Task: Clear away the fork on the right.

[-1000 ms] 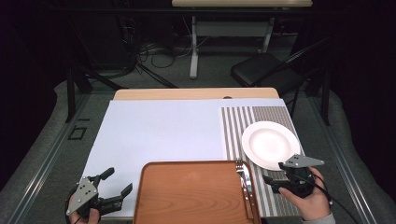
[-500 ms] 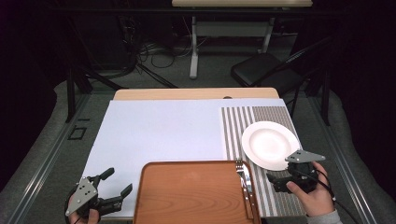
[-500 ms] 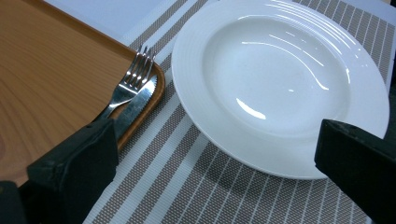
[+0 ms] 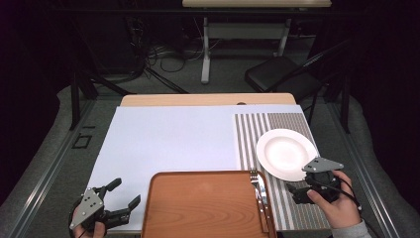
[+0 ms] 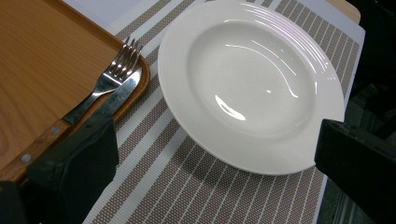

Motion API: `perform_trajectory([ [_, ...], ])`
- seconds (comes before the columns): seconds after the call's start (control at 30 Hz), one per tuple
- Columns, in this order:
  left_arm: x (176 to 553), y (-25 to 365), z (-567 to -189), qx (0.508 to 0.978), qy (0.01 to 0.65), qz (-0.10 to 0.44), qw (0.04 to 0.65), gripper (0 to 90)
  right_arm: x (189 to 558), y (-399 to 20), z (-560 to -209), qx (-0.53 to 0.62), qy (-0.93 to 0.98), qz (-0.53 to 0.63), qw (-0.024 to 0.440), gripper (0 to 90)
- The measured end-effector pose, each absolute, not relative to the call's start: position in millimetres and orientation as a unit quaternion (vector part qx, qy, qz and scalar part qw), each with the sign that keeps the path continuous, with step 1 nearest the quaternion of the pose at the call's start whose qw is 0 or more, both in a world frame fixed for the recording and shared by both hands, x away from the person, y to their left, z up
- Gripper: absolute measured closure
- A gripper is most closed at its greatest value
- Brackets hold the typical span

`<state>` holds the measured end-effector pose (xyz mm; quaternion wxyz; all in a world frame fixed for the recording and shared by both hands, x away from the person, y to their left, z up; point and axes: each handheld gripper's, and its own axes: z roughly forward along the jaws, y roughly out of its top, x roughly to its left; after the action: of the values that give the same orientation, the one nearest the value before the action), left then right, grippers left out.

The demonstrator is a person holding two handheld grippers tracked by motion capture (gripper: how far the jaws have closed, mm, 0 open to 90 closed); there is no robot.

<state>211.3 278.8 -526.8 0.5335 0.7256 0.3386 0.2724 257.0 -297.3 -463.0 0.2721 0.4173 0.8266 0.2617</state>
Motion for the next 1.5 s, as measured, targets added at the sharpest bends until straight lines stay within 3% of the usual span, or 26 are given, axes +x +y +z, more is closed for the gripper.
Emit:
perform_trajectory([
  [0.37, 211, 278, -527, 0.724, 0.34, 0.273, 0.534, 15.7, 260, -304, -461, 0.388, 0.843, 0.24, 0.285, 0.0],
  [0.7, 212, 278, -527, 0.725, 0.34, 0.273, 0.534, 15.7, 273, -308, -469, 0.353, 0.869, 0.222, 0.267, 0.0],
  [1.5, 212, 278, -527, 0.726, 0.341, 0.27, 0.533, 15.7, 300, -317, -500, 0.28, 0.898, 0.143, 0.309, 0.0],
])
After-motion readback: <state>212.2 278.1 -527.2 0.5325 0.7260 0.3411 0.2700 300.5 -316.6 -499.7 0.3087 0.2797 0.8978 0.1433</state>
